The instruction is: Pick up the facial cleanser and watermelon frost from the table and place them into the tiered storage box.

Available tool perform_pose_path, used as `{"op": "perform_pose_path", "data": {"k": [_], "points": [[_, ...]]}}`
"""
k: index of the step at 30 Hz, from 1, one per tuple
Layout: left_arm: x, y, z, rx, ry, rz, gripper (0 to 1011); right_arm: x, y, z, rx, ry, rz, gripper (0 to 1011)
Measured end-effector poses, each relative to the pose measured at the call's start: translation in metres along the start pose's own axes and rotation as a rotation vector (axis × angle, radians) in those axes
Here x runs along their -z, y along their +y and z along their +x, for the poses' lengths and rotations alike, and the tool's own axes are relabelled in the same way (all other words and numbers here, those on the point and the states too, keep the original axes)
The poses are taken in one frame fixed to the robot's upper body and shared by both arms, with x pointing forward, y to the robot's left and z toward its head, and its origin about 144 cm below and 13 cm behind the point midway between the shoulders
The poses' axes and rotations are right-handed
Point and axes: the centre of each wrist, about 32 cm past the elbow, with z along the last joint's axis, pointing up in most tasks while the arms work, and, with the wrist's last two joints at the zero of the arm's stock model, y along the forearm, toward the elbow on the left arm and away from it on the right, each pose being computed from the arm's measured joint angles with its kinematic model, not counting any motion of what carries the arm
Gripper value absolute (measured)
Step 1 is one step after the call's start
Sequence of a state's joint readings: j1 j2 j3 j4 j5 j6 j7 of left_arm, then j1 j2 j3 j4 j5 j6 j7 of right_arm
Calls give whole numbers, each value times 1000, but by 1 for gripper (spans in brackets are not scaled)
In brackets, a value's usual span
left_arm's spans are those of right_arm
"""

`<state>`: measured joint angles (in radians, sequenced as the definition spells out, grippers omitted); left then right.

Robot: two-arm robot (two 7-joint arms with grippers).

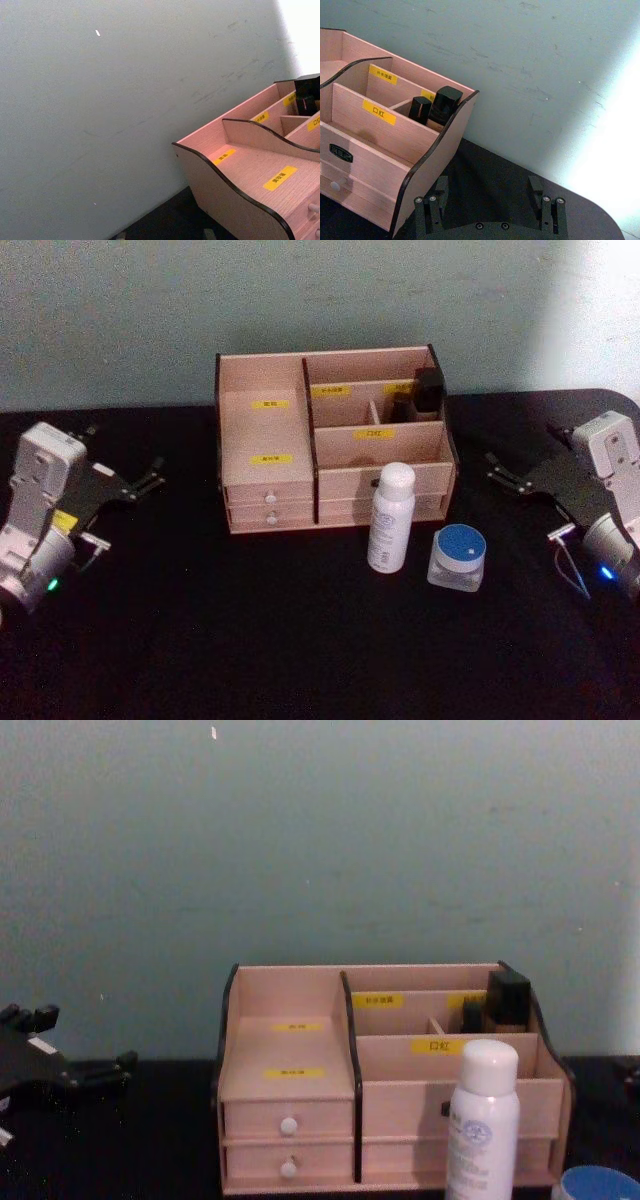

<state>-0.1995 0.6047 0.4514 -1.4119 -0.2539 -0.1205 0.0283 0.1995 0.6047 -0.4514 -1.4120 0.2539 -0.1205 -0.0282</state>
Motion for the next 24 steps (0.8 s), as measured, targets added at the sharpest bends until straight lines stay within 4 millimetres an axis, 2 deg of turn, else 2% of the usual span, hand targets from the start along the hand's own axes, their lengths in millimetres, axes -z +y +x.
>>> {"op": "perform_pose_path", "data": {"k": [24], "points": [[0, 0, 0, 0, 0, 0, 1001, 0, 0, 0, 0, 0, 0, 1002]]}}
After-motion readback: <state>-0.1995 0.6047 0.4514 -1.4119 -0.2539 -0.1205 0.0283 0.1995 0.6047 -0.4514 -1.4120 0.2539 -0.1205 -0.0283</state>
